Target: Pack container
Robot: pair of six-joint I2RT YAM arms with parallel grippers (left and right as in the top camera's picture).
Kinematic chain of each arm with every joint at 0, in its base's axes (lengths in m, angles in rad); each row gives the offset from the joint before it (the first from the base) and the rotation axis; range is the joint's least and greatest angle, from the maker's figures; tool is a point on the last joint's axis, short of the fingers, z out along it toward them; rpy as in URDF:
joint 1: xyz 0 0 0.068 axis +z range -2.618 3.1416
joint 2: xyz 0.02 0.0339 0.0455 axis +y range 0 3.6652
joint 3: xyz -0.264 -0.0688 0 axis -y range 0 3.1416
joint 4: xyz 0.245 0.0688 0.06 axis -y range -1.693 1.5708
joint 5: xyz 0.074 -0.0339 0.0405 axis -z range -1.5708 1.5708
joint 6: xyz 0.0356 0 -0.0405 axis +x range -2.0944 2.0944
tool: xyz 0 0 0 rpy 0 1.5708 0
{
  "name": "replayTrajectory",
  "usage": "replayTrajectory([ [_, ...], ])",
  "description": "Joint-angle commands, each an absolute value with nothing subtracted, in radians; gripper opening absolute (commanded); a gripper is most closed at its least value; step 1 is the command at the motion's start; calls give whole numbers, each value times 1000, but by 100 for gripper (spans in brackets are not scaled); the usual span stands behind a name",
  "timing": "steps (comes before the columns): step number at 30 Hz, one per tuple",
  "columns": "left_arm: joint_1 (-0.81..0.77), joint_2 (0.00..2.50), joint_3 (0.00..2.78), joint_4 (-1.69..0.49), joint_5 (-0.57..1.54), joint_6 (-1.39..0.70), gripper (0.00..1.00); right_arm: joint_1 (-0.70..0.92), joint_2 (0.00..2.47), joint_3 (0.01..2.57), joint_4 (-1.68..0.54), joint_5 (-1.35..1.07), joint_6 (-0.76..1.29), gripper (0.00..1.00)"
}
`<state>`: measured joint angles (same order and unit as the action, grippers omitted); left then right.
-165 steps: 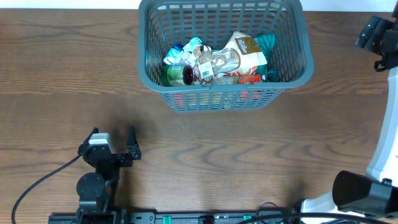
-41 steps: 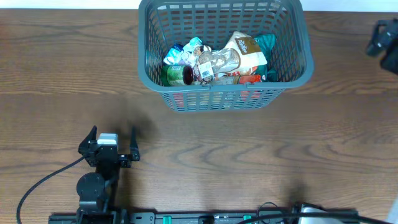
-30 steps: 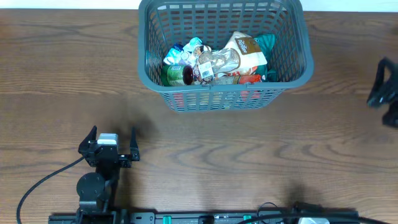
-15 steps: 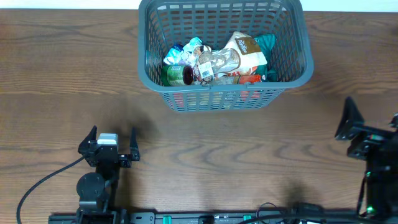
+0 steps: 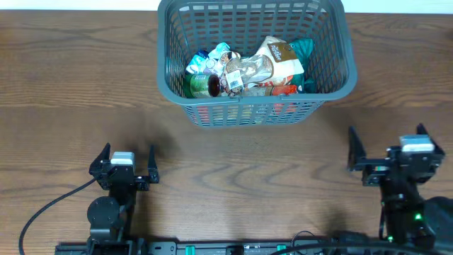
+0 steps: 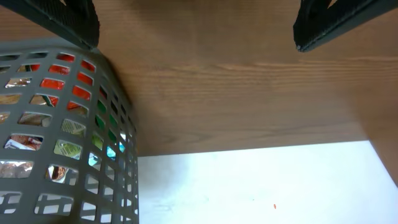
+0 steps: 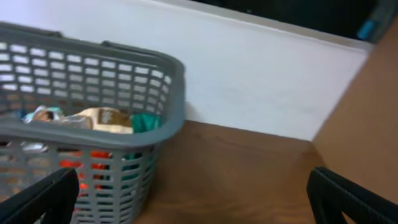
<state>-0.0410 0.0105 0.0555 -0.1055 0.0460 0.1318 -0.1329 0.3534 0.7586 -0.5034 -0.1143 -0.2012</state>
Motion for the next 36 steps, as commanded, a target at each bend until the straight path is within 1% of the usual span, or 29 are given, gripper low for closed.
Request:
replayTrajectory([
  [1,-41,4,27,-114,44,138,99,-123,315,689,-473,-166,-244,99],
  [11,-41,4,27,-114,44,138,99,-123,212,445,-289,-164,-236,99],
  [19,-41,4,27,-114,44,138,99,-123,119,270,-125,-130,-112,99],
  [21,-41,4,27,-114,44,138,98,-123,98,244,-112,-114,-81,99],
  [36,-41,4,27,-114,44,138,99,-123,69,171,-106,-101,-38,99],
])
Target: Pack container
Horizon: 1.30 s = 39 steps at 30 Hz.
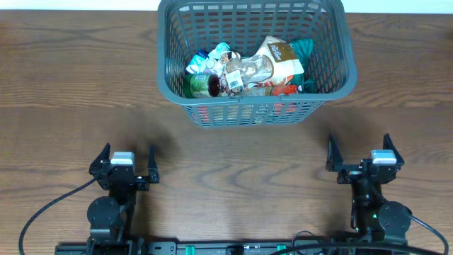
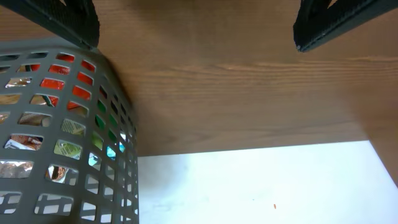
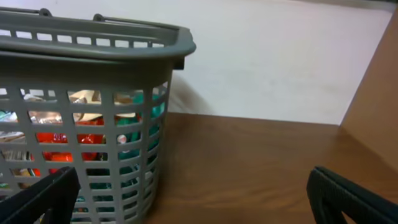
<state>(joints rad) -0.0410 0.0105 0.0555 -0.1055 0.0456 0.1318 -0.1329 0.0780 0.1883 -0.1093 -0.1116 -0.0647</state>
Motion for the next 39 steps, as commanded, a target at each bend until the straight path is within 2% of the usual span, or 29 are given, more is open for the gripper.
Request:
replayTrajectory([
  [1,-41,4,27,-114,44,138,99,-123,69,167,-104,-102,-38,99],
  [39,-41,4,27,-114,44,138,98,-110,5,62,-67,-105,-38,99],
])
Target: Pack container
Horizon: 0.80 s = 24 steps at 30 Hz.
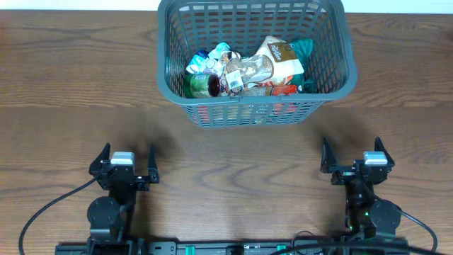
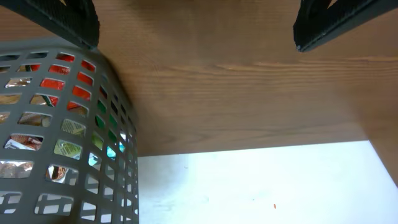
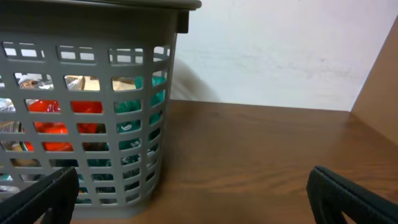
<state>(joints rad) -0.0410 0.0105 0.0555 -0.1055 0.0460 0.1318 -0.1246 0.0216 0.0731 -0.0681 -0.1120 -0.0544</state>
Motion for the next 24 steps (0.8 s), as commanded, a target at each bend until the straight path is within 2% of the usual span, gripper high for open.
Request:
replayTrajectory([
  [1,-41,4,27,-114,44,138,99,-109,5,59,-67,-105,-38,99],
  [24,-41,4,27,-114,44,138,99,-5,5,6,20,-75,-37,99],
])
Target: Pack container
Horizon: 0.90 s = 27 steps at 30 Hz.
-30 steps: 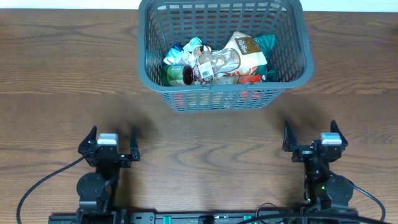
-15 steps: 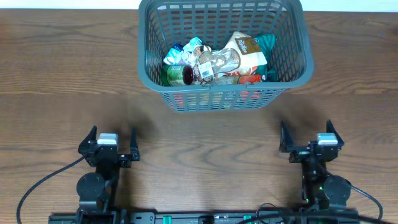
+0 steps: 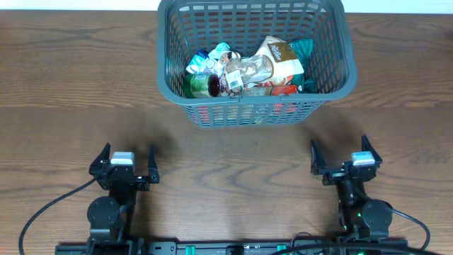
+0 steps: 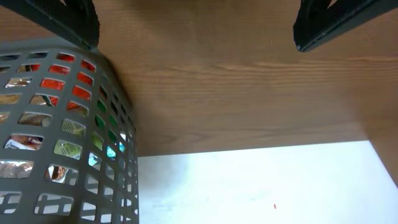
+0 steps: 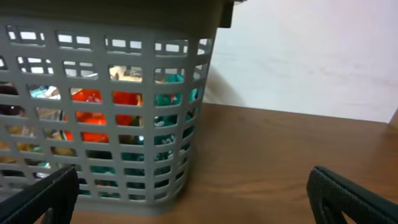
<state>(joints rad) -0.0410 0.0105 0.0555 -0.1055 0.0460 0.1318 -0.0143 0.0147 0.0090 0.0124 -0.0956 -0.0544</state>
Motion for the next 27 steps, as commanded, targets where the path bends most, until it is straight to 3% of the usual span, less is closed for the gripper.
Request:
replayTrajectory([
  [1,-41,4,27,-114,44,138,98,-5,5,6,19,-74,-38,99],
  [27,-41,4,27,-114,44,138,99,-5,8,6,-73,-3,6,99],
])
